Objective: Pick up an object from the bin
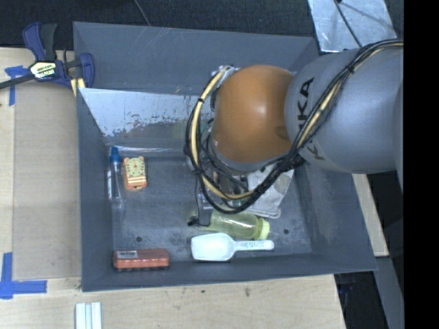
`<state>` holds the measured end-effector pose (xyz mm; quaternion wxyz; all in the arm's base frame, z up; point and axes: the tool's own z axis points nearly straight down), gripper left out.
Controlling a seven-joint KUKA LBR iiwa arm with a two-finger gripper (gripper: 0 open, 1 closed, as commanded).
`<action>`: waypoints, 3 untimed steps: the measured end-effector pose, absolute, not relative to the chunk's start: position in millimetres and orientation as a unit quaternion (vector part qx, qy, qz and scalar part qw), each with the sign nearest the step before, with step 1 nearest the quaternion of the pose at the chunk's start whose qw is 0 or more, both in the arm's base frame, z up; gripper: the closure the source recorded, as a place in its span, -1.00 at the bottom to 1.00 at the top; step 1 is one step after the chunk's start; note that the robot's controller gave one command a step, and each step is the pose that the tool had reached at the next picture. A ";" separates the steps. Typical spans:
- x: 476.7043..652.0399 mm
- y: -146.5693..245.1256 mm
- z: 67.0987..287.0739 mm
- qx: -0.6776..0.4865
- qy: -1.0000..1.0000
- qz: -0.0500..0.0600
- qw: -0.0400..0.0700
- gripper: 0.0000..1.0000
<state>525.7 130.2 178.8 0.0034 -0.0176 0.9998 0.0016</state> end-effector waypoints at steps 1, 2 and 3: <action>523.9 85.5 151.6 -0.070 0.998 0.000 0.001 -1.00; 521.1 76.1 128.1 -0.022 1.000 0.000 0.001 -1.00; 523.4 31.3 77.1 -0.077 0.997 0.000 0.003 -1.00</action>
Offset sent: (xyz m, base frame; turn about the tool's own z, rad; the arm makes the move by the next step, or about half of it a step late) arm -0.0061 -0.0542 -0.0534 -0.0087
